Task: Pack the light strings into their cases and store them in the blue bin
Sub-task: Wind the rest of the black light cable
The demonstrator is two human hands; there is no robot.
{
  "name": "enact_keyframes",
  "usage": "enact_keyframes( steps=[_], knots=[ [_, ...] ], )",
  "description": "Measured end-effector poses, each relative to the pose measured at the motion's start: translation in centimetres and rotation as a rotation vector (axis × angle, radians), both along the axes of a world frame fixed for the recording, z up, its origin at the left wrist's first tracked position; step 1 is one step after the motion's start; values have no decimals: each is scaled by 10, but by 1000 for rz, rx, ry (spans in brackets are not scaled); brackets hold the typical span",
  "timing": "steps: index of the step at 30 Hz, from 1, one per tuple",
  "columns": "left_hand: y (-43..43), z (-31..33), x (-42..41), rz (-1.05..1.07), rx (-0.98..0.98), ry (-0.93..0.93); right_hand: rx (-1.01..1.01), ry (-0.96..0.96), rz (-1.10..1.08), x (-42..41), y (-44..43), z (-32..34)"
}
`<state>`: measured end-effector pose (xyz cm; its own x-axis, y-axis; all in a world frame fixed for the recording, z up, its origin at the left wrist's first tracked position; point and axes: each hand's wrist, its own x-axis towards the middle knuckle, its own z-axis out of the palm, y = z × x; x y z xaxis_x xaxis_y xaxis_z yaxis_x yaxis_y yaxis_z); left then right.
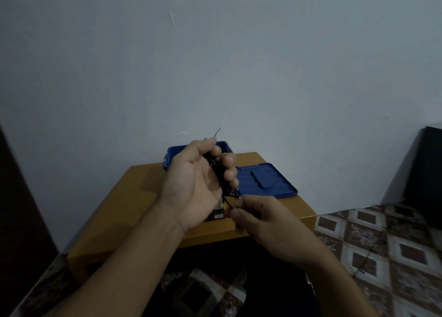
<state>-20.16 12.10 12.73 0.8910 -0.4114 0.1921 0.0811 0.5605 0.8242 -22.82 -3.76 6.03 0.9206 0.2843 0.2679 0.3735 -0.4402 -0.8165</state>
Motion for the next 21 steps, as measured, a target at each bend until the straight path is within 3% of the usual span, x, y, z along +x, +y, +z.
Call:
enact_keyframes(
  steps=[6, 21],
  knots=[
    [0, 0, 3, 137, 56, 3, -33, 20, 93, -6, -2, 6],
    [-1, 2, 7, 210, 73, -93, -89, -84, 5, -7, -4, 7]
  ],
)
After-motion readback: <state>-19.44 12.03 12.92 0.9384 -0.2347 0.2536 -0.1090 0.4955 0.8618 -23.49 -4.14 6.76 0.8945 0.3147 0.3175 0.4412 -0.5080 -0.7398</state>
